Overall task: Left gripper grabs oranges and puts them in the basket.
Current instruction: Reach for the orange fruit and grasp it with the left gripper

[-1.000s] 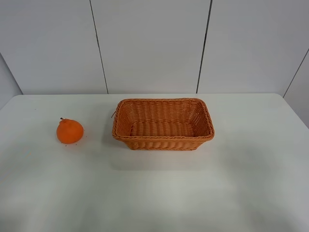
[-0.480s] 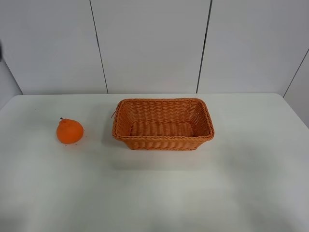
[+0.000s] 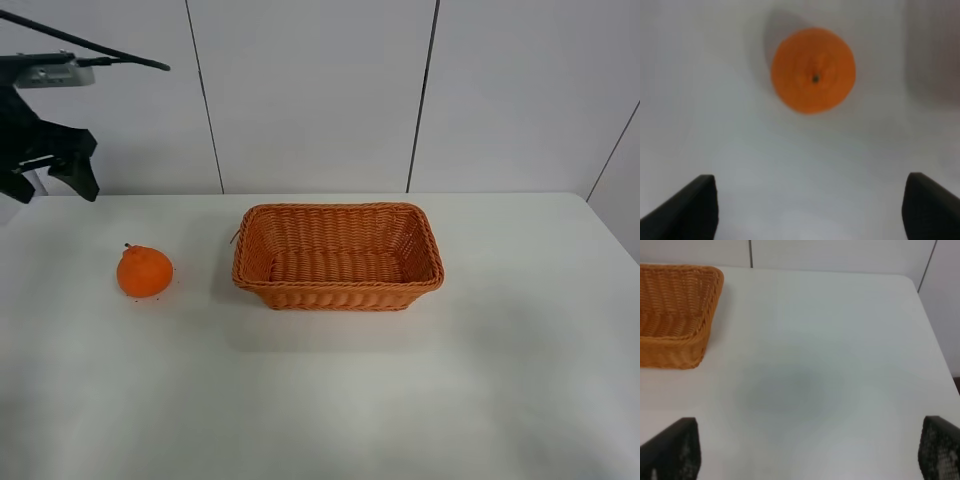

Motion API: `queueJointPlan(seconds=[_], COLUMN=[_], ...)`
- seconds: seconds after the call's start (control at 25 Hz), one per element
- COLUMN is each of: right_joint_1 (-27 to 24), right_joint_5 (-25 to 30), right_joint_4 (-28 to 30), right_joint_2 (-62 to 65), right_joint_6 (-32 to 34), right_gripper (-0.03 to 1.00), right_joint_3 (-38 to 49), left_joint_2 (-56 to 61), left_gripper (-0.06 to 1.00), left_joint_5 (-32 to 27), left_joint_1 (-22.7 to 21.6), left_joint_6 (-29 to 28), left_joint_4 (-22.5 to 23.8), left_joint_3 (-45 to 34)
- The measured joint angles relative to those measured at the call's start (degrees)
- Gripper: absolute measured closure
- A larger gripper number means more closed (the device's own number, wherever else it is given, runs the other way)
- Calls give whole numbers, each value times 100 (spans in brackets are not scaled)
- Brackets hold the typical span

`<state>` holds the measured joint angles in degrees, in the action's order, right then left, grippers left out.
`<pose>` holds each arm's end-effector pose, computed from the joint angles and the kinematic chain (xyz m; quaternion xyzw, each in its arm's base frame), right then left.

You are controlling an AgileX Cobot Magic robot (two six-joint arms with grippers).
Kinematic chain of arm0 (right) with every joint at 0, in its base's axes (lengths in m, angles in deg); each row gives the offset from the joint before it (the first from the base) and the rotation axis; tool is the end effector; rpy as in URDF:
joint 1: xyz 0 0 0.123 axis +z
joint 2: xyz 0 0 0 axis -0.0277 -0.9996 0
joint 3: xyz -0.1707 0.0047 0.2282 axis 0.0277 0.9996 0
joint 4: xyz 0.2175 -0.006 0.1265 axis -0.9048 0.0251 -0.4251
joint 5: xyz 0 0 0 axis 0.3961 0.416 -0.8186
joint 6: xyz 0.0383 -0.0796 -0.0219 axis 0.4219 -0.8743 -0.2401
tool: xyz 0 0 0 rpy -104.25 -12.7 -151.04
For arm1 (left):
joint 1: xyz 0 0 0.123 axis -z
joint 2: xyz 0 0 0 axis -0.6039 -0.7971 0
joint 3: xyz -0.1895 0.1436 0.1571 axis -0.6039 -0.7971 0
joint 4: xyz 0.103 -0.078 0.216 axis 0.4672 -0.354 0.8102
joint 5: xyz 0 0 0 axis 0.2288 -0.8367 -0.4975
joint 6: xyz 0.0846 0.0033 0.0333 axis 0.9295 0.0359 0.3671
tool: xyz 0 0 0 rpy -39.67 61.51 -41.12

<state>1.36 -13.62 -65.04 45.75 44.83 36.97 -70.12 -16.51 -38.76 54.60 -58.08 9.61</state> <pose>-0.0044 0.0004 0.2797 -0.0041 0.8428 -0.0021 0.5382 0.3539 0.0100 0.3101 0.0132 0.9797 0.0083 0.1998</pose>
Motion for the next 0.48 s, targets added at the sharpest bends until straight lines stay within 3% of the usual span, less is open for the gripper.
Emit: queueJointPlan(seconds=[0.24, 0.48], right_joint_1=[0, 0], right_joint_5=[0, 0], right_joint_4=[0, 0], right_joint_2=[0, 0], right_joint_6=[0, 0], right_gripper=[27, 27], right_joint_3=[0, 0], left_joint_2=[-1420, -2428], left_gripper=[9, 9], left_joint_5=[-160, -155], left_joint_1=[0, 0], left_joint_6=[0, 6], left_joint_4=[-150, -230], left_joint_3=[1010, 1382])
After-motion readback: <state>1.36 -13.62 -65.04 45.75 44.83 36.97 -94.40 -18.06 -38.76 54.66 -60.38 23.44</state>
